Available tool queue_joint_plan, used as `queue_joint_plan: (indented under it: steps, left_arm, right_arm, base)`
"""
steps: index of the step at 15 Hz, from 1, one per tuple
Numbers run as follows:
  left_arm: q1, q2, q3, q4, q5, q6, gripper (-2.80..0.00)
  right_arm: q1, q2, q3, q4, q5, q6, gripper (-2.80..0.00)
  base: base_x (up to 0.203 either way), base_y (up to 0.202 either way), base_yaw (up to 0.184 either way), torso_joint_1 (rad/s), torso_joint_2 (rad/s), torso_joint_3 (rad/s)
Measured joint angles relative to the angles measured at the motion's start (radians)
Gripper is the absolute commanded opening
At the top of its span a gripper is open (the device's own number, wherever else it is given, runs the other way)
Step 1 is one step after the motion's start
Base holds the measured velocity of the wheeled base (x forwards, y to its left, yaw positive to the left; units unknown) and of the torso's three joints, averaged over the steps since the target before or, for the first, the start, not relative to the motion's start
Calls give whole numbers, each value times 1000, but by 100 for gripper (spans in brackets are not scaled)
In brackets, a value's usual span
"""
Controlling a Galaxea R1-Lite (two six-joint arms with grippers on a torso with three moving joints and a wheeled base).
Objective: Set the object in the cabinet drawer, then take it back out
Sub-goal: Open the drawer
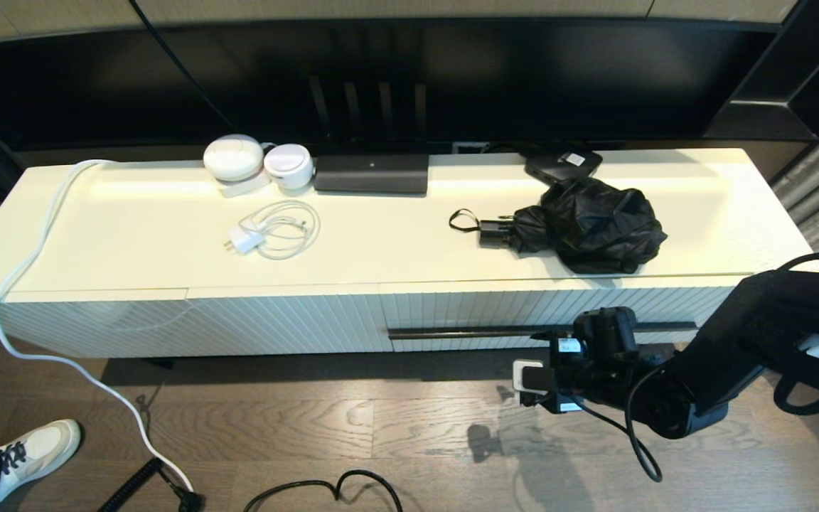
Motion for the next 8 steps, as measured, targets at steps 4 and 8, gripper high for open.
queue_joint_plan:
  steps: [4, 8]
  left_arm:
    - [0, 0, 0, 0, 0, 0, -280]
    - [0, 0, 0, 0, 0, 0, -280]
  right_arm:
    - [0, 24, -33, 0, 1, 0, 0]
    - [-2, 33, -44, -2, 1, 0, 0]
  base:
    - [0, 0, 0, 0, 0, 0]
    - [0, 0, 0, 0, 0, 0]
